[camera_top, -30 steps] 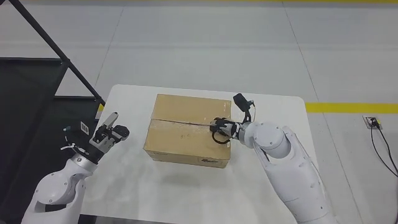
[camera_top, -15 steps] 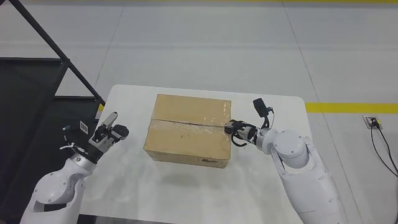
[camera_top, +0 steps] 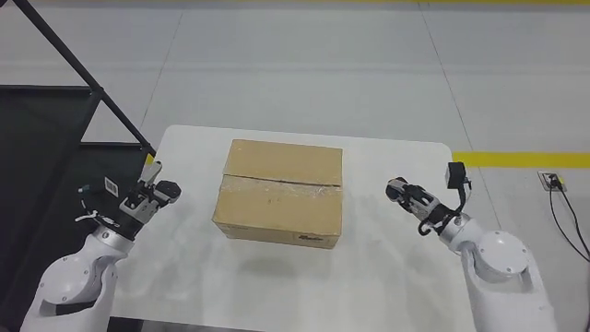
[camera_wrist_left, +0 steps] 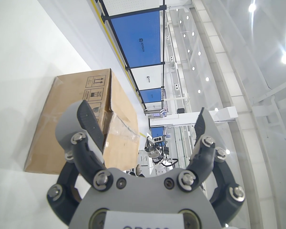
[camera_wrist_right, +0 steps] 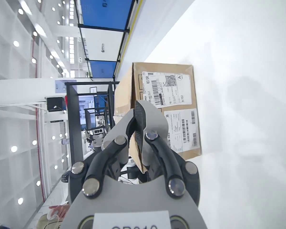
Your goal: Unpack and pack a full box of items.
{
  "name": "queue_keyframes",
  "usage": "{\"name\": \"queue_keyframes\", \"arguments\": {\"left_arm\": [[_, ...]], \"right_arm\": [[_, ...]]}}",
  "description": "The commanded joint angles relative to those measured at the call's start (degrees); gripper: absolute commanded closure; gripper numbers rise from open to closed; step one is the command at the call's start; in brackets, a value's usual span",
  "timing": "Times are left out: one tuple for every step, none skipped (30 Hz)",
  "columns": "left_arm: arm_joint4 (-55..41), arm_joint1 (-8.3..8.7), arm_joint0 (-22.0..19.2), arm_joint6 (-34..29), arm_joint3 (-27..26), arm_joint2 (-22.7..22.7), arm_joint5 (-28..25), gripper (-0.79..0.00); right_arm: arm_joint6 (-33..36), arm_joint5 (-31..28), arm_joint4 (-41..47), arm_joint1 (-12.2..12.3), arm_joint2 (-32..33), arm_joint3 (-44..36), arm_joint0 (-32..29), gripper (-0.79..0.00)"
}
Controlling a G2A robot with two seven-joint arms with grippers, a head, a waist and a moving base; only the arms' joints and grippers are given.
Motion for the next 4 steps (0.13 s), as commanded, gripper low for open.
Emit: {"name": "queue_keyframes", "arguments": {"left_arm": [[0.00, 0.00, 0.00, 0.00, 0.00, 0.00, 0.00, -0.784], [0.00, 0.00, 0.00, 0.00, 0.01, 0.01, 0.00, -0.785], [0.01, 0.00, -0.01, -0.01, 0.02, 0.02, 0.00, -0.785], [0.01, 0.00, -0.01, -0.01, 0.02, 0.02, 0.00, -0.784]], "right_arm": [[0.00, 0.00, 0.00, 0.00, 0.00, 0.00, 0.00, -0.221], [0.00, 0.64, -0.10, -0.02, -0.11, 0.00, 0.04, -0.307], [0.00, 1.10, -0.16, -0.02, -0.16, -0.01, 0.07, -0.359], [-0.01, 1.32, -0.19, -0.02, -0.18, -0.02, 0.08, -0.417]]}}
